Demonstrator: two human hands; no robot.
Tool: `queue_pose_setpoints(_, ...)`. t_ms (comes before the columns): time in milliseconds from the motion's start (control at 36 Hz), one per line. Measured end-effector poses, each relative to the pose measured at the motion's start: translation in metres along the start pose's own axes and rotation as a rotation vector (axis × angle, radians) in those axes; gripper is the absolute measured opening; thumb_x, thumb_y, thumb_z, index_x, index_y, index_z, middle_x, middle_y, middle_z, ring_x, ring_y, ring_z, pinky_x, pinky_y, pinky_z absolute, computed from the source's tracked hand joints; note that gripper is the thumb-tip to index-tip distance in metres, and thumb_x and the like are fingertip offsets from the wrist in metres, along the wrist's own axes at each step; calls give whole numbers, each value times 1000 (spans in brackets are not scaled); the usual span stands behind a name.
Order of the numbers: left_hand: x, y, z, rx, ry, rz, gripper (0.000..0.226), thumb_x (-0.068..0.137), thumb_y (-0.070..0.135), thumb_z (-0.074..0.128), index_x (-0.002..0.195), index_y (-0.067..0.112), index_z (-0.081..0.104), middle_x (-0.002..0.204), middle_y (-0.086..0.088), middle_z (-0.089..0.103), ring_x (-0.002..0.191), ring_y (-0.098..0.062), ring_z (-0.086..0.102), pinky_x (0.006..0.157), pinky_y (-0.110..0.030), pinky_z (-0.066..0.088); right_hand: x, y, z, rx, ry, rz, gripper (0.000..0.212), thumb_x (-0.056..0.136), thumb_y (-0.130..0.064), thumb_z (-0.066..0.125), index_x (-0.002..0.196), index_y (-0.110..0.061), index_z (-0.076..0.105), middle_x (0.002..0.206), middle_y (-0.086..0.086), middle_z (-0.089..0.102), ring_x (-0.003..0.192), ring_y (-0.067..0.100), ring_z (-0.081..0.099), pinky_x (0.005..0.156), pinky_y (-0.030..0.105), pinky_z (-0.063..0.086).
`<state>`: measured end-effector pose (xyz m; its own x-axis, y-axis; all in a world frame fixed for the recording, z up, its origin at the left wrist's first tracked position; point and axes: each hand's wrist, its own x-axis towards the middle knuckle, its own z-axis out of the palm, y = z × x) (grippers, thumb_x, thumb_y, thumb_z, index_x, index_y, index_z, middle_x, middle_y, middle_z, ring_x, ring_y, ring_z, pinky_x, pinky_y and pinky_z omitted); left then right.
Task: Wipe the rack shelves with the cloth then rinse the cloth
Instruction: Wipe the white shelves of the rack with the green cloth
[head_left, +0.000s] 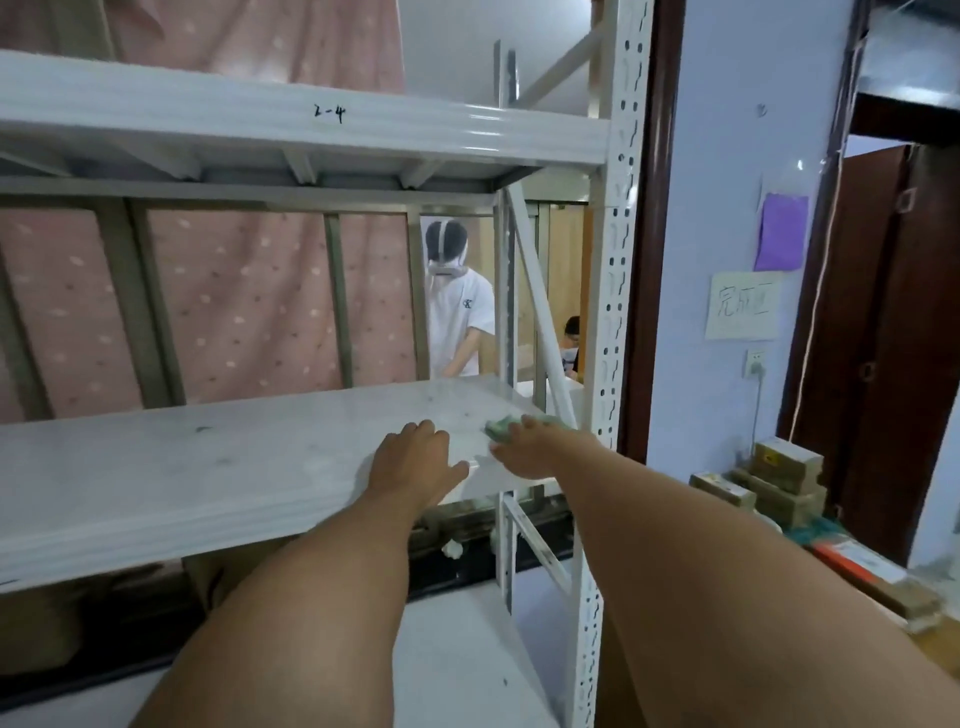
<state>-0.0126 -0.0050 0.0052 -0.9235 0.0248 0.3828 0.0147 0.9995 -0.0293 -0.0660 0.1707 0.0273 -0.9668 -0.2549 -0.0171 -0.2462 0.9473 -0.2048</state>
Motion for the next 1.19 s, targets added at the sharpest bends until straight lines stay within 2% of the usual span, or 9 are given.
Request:
queue_pose_setpoints(167,1,-8,10,-42,80,-77,64,89,67,55,128,16,64,127,-2,59,119,-23,53,99,-38,45,27,9,9,-77,90,-115,64,97,-46,17,152,-17,28,160,8,24,146,31,21,117,55,20)
queue_pose_setpoints(278,-10,-13,14,-103,114,-191,69,86,75,55,118,16,69,117,1,60,111,-20,54,90,-36,47,55,17,16,-128,25,-163,80,80,-45,2,153,-21,27,157,9,31,143,33,27,112,57,24)
queue_pose_setpoints(417,-15,-4,15,-98,128,-265,66,87,74,55,116,17,70,112,2,60,108,-18,52,88,-35,48,59,28,17,-54,14,-207,63,94,-46,7,154,-31,23,158,2,31,142,32,30,110,61,26)
queue_pose_setpoints(472,-17,0,15,-92,135,-291,65,88,73,55,117,17,70,114,2,60,110,-18,52,88,-34,47,60,35,16,-26,29,-231,69,93,-53,1,154,-32,23,159,1,29,144,31,27,112,59,24)
queue_pose_setpoints(611,-21,6,15,-30,124,-306,61,92,70,51,113,15,69,111,2,60,110,-18,53,84,-34,48,63,45,14,-22,46,-277,94,82,-63,-15,150,-21,36,155,9,38,141,32,34,114,55,24)
queue_pose_setpoints(667,-22,8,15,-22,131,-310,59,93,68,51,112,15,69,110,2,60,110,-18,52,83,-34,48,61,50,15,-34,42,-268,91,82,-58,-13,153,-20,29,159,6,30,145,30,29,115,54,21)
queue_pose_setpoints(778,-29,6,23,-67,199,-287,52,94,60,57,113,13,69,111,0,62,108,-20,54,86,-37,51,56,50,21,9,81,-225,65,97,-42,5,155,-16,21,163,6,19,148,31,18,119,53,11)
queue_pose_setpoints(944,-46,-11,29,-49,293,-237,39,91,44,71,105,8,72,101,-6,67,98,-27,60,78,-39,54,59,40,29,11,80,-130,67,99,-47,1,157,-16,12,165,5,8,151,29,5,121,48,2)
queue_pose_setpoints(1194,-68,-59,15,-4,271,-225,33,98,41,61,106,11,71,105,-3,67,101,-23,59,80,-34,48,51,-3,30,-31,42,-20,63,102,-40,9,158,-12,-1,165,6,-6,152,26,-4,121,44,-3)
